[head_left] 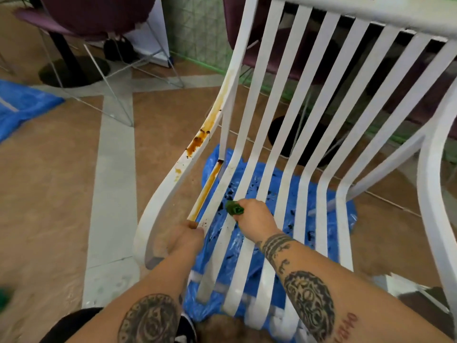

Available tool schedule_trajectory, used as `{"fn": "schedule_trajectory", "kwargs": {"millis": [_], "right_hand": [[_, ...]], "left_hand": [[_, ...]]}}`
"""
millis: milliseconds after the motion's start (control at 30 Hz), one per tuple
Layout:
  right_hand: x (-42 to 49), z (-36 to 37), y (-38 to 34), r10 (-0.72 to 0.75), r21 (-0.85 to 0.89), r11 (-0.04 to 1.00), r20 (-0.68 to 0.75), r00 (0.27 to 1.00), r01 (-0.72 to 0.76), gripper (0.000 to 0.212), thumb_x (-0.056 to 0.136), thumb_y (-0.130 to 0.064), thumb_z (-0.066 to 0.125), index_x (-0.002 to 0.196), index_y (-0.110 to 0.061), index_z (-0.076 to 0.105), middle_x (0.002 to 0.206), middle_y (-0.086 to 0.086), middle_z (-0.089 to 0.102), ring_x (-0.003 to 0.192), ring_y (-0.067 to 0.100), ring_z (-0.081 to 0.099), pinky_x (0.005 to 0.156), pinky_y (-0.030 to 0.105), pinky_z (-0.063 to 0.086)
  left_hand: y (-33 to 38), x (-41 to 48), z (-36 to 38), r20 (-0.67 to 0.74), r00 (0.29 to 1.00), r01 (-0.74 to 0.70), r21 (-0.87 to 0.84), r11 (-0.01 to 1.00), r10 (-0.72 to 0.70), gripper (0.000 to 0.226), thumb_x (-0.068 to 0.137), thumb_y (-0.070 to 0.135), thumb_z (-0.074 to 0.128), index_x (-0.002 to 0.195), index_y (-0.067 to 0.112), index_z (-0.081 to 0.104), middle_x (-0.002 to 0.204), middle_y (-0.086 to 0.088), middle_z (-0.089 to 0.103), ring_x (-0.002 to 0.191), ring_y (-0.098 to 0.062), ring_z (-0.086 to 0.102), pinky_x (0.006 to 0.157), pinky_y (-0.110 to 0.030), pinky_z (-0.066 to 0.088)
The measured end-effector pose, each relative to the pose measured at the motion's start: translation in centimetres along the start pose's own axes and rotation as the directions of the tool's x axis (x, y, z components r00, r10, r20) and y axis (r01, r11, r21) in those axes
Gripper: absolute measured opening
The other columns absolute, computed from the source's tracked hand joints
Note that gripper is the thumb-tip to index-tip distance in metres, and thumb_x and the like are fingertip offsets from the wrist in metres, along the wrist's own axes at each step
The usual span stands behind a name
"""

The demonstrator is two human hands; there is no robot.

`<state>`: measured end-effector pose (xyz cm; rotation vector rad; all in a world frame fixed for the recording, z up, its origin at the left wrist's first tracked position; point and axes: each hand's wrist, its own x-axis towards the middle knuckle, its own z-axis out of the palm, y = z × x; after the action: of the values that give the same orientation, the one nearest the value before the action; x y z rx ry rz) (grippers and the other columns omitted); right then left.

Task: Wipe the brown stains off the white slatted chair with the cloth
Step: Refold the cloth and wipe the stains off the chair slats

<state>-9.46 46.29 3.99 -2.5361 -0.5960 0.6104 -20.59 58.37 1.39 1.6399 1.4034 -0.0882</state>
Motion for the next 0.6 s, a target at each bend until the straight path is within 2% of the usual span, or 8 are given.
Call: {"fn": "schedule_trajectory", "kwargs": {"millis": [67, 133, 233, 333, 433, 467, 533, 600], "right_hand": [[-0.1, 1.1, 0.2, -0.033, -0.096, 0.995, 0.036, 0.999, 0.036, 0.026, 0.096, -0.008, 0.058, 0.119, -0.012, 0.068, 0.109, 0.017, 0.066, 0.098, 0.034, 0.063, 0.085, 0.045, 0.056], [-0.5, 1.4, 0.2, -0.088, -0.178, 0.979, 0.068, 0.994, 0.099, 0.038, 0.092, 0.002, 0.055, 0.125, -0.012, 0.066, 0.120, 0.016, 0.061, 0.111, 0.035, 0.059, 0.089, 0.043, 0.052], [-2.2, 1.7, 0.0, -0.142, -0.247, 0.954, 0.130, 0.981, 0.171, 0.040, 0.090, 0.006, 0.055, 0.123, -0.014, 0.066, 0.110, 0.010, 0.054, 0.093, 0.030, 0.056, 0.076, 0.035, 0.042], [-3.8, 1.9, -0.7, -0.129, -0.249, 0.950, 0.226, 0.965, 0.186, 0.029, 0.092, -0.001, 0.058, 0.116, -0.013, 0.068, 0.106, 0.009, 0.056, 0.088, 0.027, 0.054, 0.077, 0.039, 0.049], [-3.7, 0.3, -0.8, -0.034, -0.143, 0.986, 0.351, 0.936, 0.090, 0.021, 0.098, -0.020, 0.062, 0.115, -0.011, 0.069, 0.108, 0.011, 0.068, 0.094, 0.026, 0.063, 0.084, 0.040, 0.055], [-3.1, -0.2, -0.7, 0.000, -0.078, 0.997, 0.335, 0.942, 0.027, 0.023, 0.098, -0.023, 0.062, 0.117, -0.012, 0.068, 0.108, 0.010, 0.069, 0.095, 0.025, 0.064, 0.084, 0.038, 0.055], [-2.5, -0.7, 0.0, 0.072, 0.106, 0.990, 0.161, 0.984, -0.090, 0.025, 0.099, -0.022, 0.062, 0.121, -0.014, 0.068, 0.111, 0.009, 0.070, 0.098, 0.026, 0.066, 0.091, 0.040, 0.056], [-2.2, 0.3, 0.3, 0.090, 0.168, 0.982, 0.010, 0.996, -0.091, 0.026, 0.098, -0.016, 0.061, 0.124, -0.017, 0.068, 0.112, 0.010, 0.070, 0.099, 0.029, 0.066, 0.091, 0.043, 0.058]], "left_hand": [[0.0, 0.2, 0.0, 0.023, 1.000, 0.016, -0.052, 0.999, -0.014, 0.005, 0.098, 0.022, 0.060, 0.099, 0.027, 0.059, 0.084, -0.003, 0.055, 0.067, -0.018, 0.050, 0.071, -0.031, 0.049], [0.1, 0.5, 0.0, 0.030, 1.000, 0.011, -0.098, 0.995, -0.008, 0.008, 0.096, 0.018, 0.063, 0.100, 0.025, 0.063, 0.092, -0.004, 0.059, 0.071, -0.017, 0.050, 0.069, -0.029, 0.045], [0.1, 0.4, -0.2, 0.008, 1.000, 0.003, -0.118, 0.993, -0.002, 0.008, 0.093, 0.015, 0.067, 0.097, 0.023, 0.067, 0.101, -0.005, 0.064, 0.077, -0.016, 0.052, 0.068, -0.027, 0.044], [0.0, 0.2, -0.3, 0.038, 0.999, 0.001, -0.129, 0.992, 0.004, 0.012, 0.094, 0.016, 0.066, 0.106, 0.021, 0.069, 0.102, -0.007, 0.064, 0.070, -0.014, 0.049, 0.056, -0.026, 0.043], [-0.5, -0.3, -0.8, 0.087, 0.996, -0.012, -0.120, 0.993, 0.023, 0.023, 0.098, 0.025, 0.064, 0.121, 0.022, 0.066, 0.106, -0.004, 0.058, 0.078, -0.015, 0.050, 0.068, -0.027, 0.044], [-0.7, -0.2, -0.9, 0.087, 0.996, -0.015, -0.106, 0.994, 0.024, 0.028, 0.098, 0.028, 0.064, 0.126, 0.023, 0.065, 0.110, -0.004, 0.057, 0.085, -0.018, 0.051, 0.075, -0.028, 0.045], [-1.2, -0.3, -1.2, 0.083, 0.996, -0.012, -0.054, 0.998, 0.017, 0.030, 0.100, 0.029, 0.060, 0.129, 0.020, 0.062, 0.110, -0.006, 0.057, 0.093, -0.023, 0.054, 0.082, -0.031, 0.048], [-1.8, -0.2, -1.1, 0.094, 0.995, -0.017, 0.062, 0.998, 0.011, 0.017, 0.102, 0.023, 0.055, 0.116, 0.015, 0.060, 0.104, -0.009, 0.056, 0.095, -0.028, 0.057, 0.082, -0.033, 0.050]]}}
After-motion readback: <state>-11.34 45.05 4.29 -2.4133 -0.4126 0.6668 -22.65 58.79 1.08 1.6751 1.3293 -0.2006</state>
